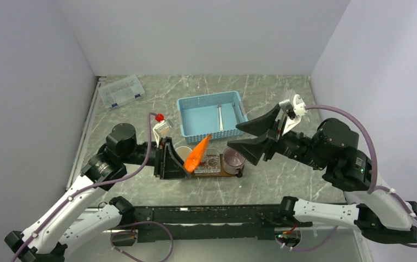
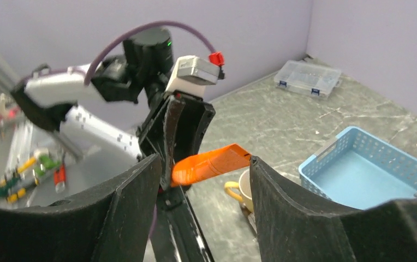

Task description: Prepare toiletry sets of a toothbrush and toothpaste on the tray

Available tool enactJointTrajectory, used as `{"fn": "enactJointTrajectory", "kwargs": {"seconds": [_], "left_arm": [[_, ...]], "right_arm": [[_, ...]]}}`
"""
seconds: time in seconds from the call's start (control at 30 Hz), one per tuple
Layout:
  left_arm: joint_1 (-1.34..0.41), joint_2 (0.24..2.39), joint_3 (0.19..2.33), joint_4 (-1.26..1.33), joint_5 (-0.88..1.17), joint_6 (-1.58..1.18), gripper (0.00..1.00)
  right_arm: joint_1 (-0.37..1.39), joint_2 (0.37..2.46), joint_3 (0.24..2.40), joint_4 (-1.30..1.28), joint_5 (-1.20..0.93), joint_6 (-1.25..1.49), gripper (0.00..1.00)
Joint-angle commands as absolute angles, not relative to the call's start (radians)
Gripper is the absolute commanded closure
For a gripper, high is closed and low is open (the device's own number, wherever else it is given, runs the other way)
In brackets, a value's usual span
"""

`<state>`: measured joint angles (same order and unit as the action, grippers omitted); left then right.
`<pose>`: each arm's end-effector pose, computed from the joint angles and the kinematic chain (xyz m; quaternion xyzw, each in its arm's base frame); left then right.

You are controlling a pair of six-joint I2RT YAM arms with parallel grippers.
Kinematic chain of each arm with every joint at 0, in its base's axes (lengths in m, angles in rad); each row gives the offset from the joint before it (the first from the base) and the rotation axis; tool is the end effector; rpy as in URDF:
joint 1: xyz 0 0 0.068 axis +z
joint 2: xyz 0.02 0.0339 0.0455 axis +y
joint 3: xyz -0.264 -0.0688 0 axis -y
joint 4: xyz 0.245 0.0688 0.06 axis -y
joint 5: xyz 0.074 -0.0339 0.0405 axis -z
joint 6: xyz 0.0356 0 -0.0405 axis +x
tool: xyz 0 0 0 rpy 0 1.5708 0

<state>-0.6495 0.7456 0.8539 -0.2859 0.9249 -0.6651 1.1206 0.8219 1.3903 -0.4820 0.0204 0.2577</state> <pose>0.1079 -0.1176 0.3619 0.2809 0.6887 -0.6217 0.2455 0.0544 0.1110 0.4988 -0.2758 0.6171 0.4633 0.5731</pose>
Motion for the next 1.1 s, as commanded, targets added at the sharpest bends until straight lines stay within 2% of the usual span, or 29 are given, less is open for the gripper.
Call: {"fn": "enactJointTrajectory", "kwargs": {"seconds": [0.0,0.13,0.33,0.57,0.8,1.07], "left_arm": [[-0.647,0.716,0.877,-0.289,1.161,-0.603,1.0],[-0.647,0.69,0.865,-0.323,1.23,-0.581,1.0],[-0.647,0.651,0.797,-0.243,1.321,-0.631,1.0],[-0.646,0.647,0.814,-0.409,1.387,-0.496,1.0],[-0.648,0.621,0.802,-0.413,1.427,-0.482,1.0],[-0.652,0.61,0.793,-0.407,1.423,-0.48,1.0]], "right_arm": [[1.123,0.895,1.487,-0.731,-0.184,0.025,0.35],[1.123,0.924,1.523,-0.789,-0.332,-0.096,0.31],[1.123,0.96,1.525,-0.784,-0.474,-0.227,0.23],[1.125,1.054,1.557,-0.783,-0.618,-0.31,0.22],[1.123,1.129,1.563,-0.731,-0.722,-0.324,0.26],[1.124,1.151,1.499,-0.581,-0.831,-0.268,0.37]]}}
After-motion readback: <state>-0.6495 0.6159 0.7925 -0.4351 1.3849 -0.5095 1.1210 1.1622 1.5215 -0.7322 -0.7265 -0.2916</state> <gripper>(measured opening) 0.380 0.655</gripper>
